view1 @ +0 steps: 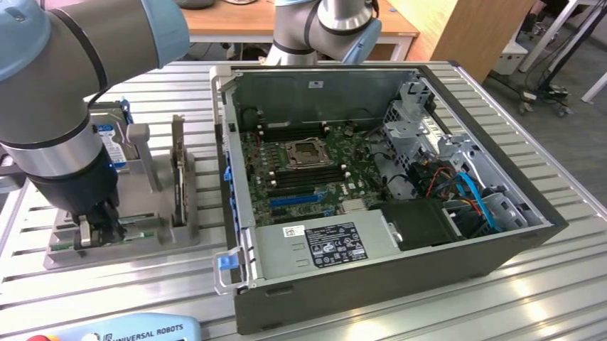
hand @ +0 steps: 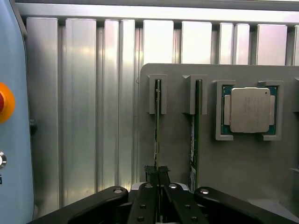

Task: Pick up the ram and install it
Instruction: 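Pick up the ram and move it above insertion slot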

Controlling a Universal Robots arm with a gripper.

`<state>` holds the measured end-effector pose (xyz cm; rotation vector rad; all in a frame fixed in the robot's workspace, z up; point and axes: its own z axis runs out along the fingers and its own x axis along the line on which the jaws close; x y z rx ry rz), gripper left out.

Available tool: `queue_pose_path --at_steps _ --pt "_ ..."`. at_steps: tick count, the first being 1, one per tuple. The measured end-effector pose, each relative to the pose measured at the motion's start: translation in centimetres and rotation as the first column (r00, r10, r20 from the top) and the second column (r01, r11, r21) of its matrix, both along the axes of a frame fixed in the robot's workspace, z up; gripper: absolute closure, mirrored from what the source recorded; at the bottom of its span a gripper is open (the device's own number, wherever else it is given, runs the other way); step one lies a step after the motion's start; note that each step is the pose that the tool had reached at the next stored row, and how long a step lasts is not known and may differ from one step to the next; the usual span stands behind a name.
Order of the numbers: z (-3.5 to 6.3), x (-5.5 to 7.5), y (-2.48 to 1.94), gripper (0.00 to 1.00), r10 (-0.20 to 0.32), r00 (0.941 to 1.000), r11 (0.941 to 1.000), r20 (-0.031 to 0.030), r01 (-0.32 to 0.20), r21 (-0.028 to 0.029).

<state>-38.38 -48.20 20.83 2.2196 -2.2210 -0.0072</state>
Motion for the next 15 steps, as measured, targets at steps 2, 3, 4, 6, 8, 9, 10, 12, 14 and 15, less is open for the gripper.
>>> queue_pose_path --at_steps 2,3,4,6,8,9,10,12,14,15 --pt "0.15 0.0 0.00 0.89 0.000 1.0000 1.0000 -0.0001 0.000 -0.0013" --pt "0.26 0.0 0.00 0.89 0.000 1.0000 1.0000 -0.0002 0.000 -0.0020" --pt "0.37 0.0 0.00 0.89 0.000 1.0000 1.0000 -0.0002 0.000 -0.0023" --pt "0.62 0.0 0.00 0.89 0.000 1.0000 1.0000 -0.0001 0.000 -0.0027" --pt "0.89 0.0 0.00 0.89 0.000 1.0000 1.0000 -0.0001 0.000 -0.0026" --pt "1.04 0.0 0.00 0.89 0.000 1.0000 1.0000 -0.0001 0.000 -0.0026" --pt "1.18 0.0 0.00 0.89 0.000 1.0000 1.0000 -0.0001 0.000 -0.0026" --pt "1.50 0.0 0.00 0.89 0.000 1.0000 1.0000 -0.0001 0.000 -0.0026" --pt "1.90 0.0 0.00 0.89 0.000 1.0000 1.0000 0.0000 0.000 -0.0026" --pt "2.15 0.0 0.00 0.89 0.000 1.0000 1.0000 -0.0001 0.000 -0.0027"
